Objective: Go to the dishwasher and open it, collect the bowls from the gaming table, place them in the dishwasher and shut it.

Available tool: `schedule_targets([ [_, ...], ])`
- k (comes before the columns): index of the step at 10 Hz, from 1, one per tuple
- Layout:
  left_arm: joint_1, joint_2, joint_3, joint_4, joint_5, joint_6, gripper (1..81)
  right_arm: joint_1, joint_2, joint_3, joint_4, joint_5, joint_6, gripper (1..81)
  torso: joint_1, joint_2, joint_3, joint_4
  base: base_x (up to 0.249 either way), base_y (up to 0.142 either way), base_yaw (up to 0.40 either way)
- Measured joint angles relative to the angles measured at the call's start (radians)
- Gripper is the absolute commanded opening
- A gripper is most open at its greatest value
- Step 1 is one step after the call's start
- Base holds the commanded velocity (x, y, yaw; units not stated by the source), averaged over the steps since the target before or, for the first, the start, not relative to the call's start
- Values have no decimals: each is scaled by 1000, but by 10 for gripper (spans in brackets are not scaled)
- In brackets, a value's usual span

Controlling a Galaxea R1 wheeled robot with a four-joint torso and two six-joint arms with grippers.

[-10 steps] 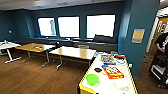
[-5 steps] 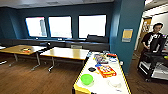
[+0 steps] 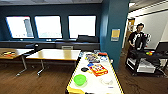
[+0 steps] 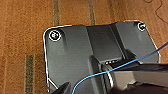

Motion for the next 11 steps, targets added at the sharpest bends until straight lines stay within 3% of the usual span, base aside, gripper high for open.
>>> schedule_targets([
  [9, -2, 3, 0, 0, 1, 0, 811, 3, 0, 0, 0, 0, 0, 811, 0, 0, 0, 0, 0, 0, -31],
  [11, -3, 3, 0, 0, 1, 0, 811, 3, 0, 0, 0, 0, 0, 811, 0, 0, 0, 0, 0, 84, 0],
])
